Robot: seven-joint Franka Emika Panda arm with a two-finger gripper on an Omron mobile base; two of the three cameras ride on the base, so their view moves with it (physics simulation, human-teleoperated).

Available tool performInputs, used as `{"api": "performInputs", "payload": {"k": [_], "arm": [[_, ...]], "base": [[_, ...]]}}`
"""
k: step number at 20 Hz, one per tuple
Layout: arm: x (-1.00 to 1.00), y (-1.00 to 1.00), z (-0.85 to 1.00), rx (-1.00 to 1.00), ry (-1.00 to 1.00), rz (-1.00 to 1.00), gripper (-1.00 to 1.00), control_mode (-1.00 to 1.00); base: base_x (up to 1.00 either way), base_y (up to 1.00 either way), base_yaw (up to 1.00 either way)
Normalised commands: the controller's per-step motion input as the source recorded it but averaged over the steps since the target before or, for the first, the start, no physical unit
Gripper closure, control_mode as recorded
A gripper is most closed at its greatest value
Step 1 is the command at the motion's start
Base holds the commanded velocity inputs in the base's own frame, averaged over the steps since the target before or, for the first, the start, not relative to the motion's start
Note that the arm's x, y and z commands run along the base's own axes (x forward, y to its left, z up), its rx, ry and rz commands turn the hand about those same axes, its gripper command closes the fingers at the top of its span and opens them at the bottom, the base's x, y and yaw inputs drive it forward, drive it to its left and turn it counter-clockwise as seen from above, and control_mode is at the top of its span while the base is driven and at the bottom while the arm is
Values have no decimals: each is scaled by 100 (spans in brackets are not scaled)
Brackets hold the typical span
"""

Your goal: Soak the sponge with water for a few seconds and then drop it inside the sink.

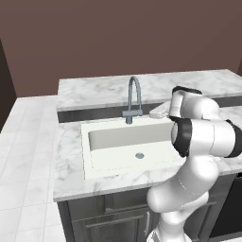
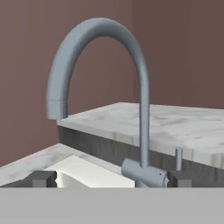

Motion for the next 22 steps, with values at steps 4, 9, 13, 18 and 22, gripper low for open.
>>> {"api": "performInputs", "payload": {"k": [4, 9, 13, 18, 22], "arm": [[10, 0, 0, 0, 0, 3, -100, -100], [11, 0, -4, 0, 0, 3, -100, -100], [12, 0, -5, 0, -1, 4, -100, -100], [12, 0, -3, 0, -1, 5, -100, -100], [14, 0, -6, 0, -1, 5, -100, -100]], "base": [[0, 0, 0], [0, 0, 0], [0, 0, 0], [0, 0, 0], [0, 0, 0]]}}
